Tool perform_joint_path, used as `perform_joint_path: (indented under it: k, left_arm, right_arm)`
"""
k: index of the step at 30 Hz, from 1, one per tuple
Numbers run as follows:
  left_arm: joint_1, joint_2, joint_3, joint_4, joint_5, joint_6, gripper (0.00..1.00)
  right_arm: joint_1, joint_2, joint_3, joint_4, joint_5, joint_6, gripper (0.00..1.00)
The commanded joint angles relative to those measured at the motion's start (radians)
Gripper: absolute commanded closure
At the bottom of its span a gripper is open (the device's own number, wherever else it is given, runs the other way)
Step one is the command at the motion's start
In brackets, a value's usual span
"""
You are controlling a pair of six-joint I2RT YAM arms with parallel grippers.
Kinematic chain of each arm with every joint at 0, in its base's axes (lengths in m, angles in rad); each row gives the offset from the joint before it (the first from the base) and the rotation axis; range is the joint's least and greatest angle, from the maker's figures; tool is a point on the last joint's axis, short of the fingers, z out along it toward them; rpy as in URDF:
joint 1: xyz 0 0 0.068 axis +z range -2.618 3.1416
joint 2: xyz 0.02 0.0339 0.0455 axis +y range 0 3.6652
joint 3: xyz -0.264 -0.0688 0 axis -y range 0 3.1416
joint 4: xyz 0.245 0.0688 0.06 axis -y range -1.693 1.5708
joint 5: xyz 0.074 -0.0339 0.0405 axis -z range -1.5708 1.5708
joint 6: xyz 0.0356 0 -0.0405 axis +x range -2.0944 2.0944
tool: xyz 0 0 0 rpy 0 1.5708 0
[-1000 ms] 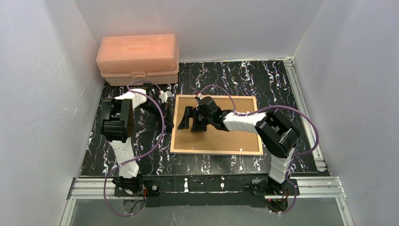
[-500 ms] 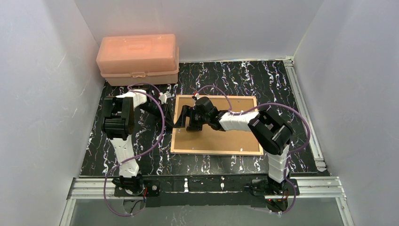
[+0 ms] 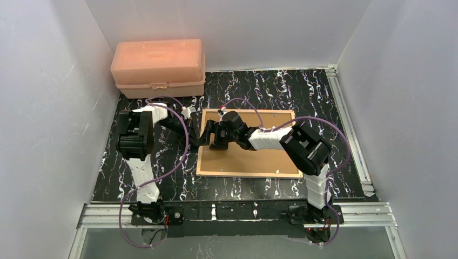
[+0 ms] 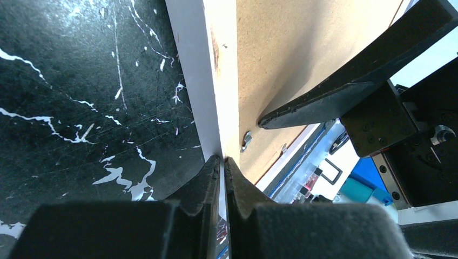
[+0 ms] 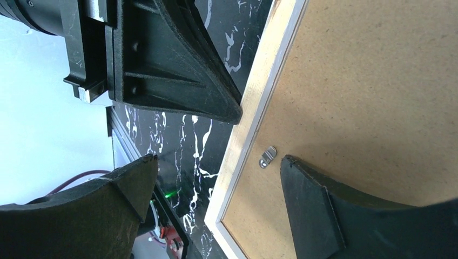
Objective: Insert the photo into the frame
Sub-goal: Install the photo frame at the center of the board.
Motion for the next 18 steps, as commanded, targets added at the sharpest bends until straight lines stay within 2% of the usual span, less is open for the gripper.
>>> perform_joint_path:
  k: [1, 18]
  left_arm:
    - [-0.014, 0.016, -0.032, 0.019, -0.032, 0.017, 0.96]
    - [-0.014, 0.002, -0.049, 0.03, -0.04, 0.022, 0.97]
  right_arm:
    - [0.015, 0.035, 0.035, 0.027, -0.021, 0.015, 0.08]
    - [0.028, 0.079, 0.055, 0.081, -0.072, 0.047, 0.1]
